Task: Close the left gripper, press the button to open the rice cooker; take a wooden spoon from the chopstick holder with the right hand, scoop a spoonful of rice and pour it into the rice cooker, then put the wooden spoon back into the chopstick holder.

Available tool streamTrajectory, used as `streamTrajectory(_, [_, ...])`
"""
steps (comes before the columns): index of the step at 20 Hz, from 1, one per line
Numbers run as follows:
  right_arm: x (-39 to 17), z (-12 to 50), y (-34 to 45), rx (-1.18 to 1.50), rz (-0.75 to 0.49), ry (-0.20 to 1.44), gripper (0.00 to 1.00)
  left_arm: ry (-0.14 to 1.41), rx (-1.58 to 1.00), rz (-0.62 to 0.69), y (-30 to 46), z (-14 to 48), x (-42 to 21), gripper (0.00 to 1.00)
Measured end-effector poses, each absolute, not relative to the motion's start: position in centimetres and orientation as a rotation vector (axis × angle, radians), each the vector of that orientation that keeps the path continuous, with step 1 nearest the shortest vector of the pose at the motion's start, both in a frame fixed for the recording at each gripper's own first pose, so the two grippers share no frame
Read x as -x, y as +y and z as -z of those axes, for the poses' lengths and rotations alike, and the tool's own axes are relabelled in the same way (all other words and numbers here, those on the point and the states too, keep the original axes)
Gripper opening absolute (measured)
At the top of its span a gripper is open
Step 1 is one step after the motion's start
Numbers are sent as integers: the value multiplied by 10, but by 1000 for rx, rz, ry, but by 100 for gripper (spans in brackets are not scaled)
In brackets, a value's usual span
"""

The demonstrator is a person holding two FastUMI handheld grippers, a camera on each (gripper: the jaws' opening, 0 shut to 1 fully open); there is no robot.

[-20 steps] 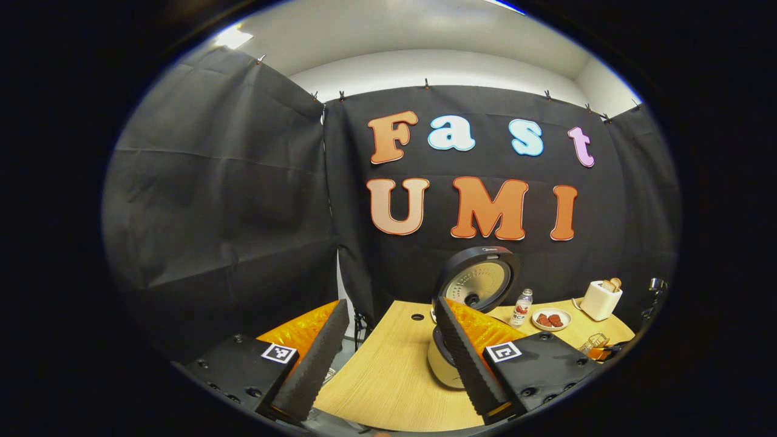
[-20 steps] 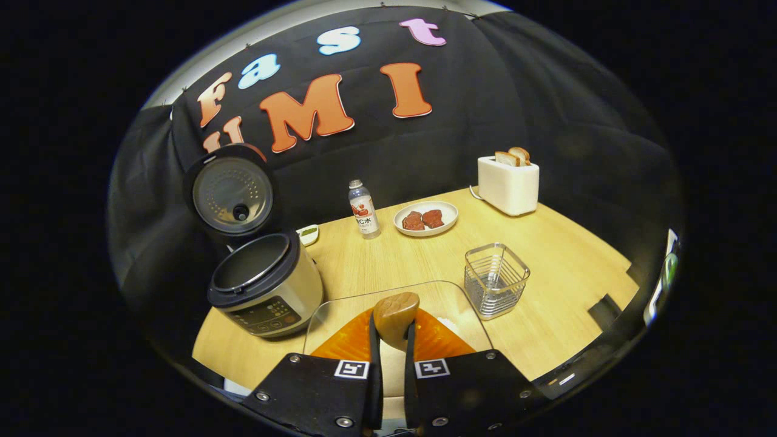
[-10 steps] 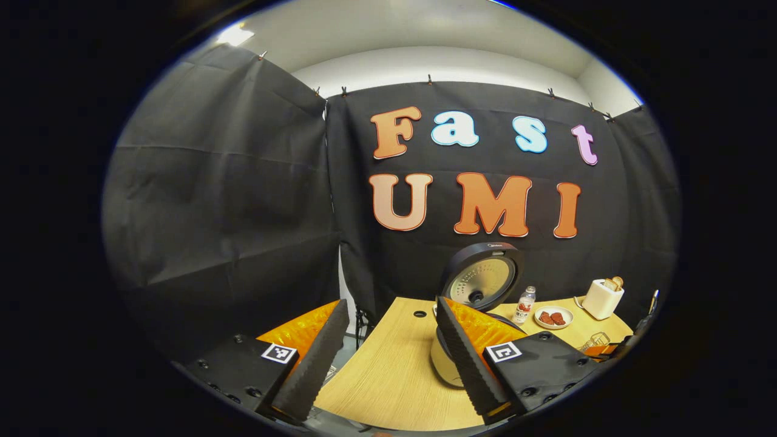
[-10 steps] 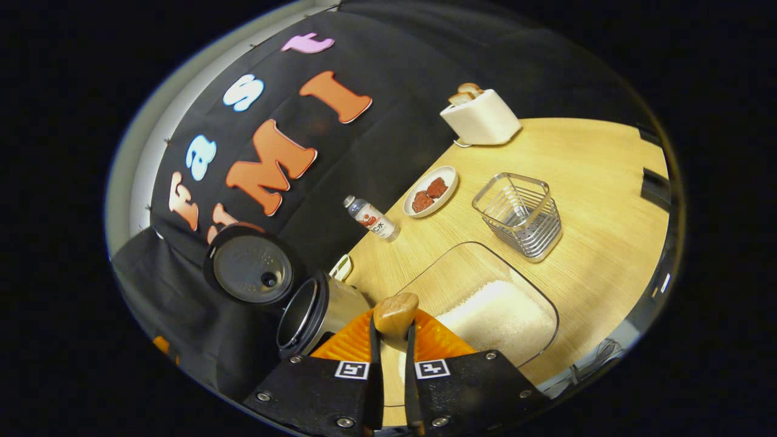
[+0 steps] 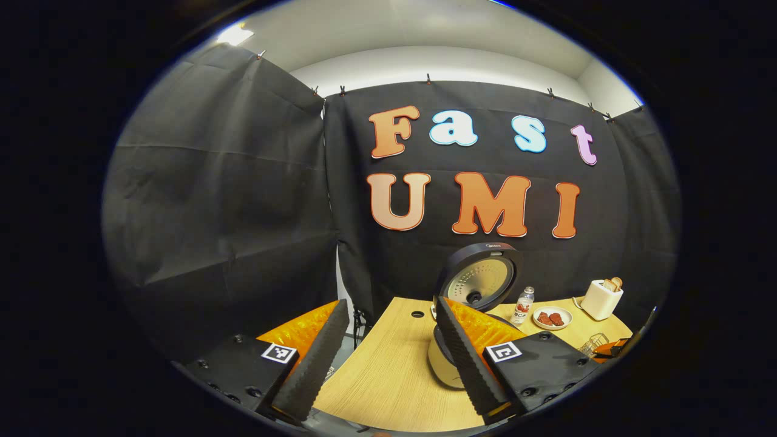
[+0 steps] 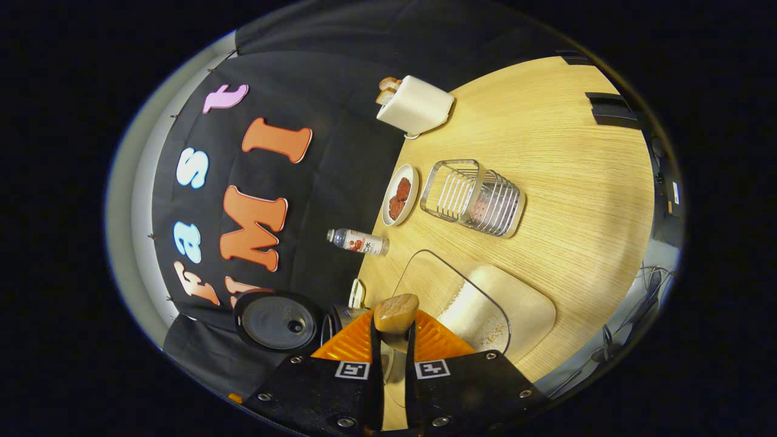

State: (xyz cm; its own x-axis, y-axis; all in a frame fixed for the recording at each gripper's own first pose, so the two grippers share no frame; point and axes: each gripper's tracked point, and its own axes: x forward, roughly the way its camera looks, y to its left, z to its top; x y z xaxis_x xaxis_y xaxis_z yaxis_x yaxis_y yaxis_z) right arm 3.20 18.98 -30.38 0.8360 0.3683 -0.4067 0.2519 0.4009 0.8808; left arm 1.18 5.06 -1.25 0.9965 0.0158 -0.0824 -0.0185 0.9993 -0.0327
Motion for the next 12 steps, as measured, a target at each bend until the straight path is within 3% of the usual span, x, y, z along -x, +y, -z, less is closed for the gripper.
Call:
streamTrajectory(6, [-41, 271, 170, -1269, -67, 555, 13, 63, 28, 2, 37, 6, -16, 94])
streamTrajectory(7, [-42, 267, 168, -1280, -67, 551, 9, 63, 25, 3, 36, 7, -17, 94])
streamTrajectory(8, [-44, 262, 168, -1286, -69, 549, 13, 62, 27, 7, 33, 6, -18, 94])
streamTrajectory(12, [-48, 243, 164, -1327, -71, 540, 13, 43, 31, 20, 25, -2, -22, 94])
